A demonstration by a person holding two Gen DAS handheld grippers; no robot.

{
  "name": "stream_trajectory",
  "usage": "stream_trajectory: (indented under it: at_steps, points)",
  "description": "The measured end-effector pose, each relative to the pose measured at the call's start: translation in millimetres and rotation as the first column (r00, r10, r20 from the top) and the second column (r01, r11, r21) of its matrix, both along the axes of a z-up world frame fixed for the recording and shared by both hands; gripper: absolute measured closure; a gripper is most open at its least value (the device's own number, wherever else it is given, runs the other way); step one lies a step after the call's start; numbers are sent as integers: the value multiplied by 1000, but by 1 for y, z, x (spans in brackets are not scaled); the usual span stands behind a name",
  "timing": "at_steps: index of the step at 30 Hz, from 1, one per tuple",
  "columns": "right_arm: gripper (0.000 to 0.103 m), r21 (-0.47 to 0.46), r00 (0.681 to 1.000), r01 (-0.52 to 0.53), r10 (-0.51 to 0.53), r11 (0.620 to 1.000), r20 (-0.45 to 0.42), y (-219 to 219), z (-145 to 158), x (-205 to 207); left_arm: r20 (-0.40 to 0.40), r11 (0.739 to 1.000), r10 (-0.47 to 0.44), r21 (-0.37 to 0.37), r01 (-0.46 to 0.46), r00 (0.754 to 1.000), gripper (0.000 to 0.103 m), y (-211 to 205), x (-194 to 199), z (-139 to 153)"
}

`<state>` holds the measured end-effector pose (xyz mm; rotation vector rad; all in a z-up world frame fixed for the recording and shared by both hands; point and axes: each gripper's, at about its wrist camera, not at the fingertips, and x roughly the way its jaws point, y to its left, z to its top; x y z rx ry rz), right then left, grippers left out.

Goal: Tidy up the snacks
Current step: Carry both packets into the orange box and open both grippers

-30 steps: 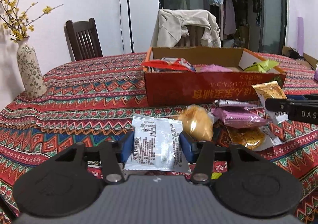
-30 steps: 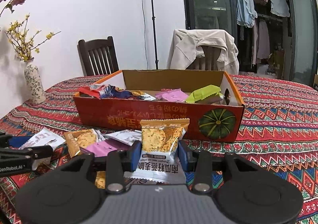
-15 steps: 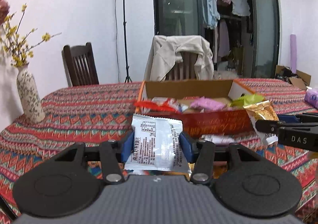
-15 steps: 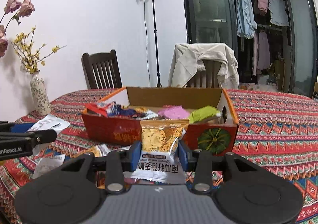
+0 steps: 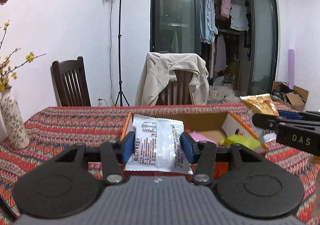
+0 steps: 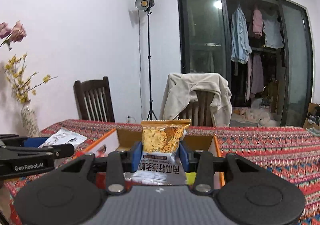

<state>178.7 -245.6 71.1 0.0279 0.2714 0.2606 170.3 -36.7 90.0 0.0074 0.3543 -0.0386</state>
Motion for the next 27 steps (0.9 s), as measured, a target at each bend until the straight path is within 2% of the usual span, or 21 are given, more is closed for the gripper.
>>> stream_trajectory:
  at_steps: [5, 11, 17, 20, 25, 26, 27]
  points:
    - [64, 1, 1000, 21, -21, 1000, -7, 1, 7, 33, 21, 999, 29, -21, -29, 999, 51, -5, 27, 10]
    - [64, 6, 998, 39, -38, 999, -47, 6, -2, 75, 11, 996, 68, -52, -67, 998, 51, -10, 66, 6]
    - [64, 9, 996, 77, -76, 997, -54, 7, -26, 102, 8, 993, 111, -49, -110, 994, 51, -8, 98, -17]
    - [64, 13, 994, 84, -83, 996, -66, 5, -38, 108, -29, 992, 117, -40, -118, 993, 51, -5, 110, -34]
    - [62, 17, 991, 81, -79, 997, -107, 1, -51, 119, -32, 992, 119, -38, -121, 992, 50, 0, 112, -45]
    - [61, 17, 990, 82, -79, 997, -117, 0, -52, 121, -29, 992, 119, -47, -121, 992, 43, 2, 111, -46]
    - [58, 20, 989, 85, -82, 996, -125, -1, -54, 122, -28, 991, 120, -57, -122, 992, 28, 4, 110, -47]
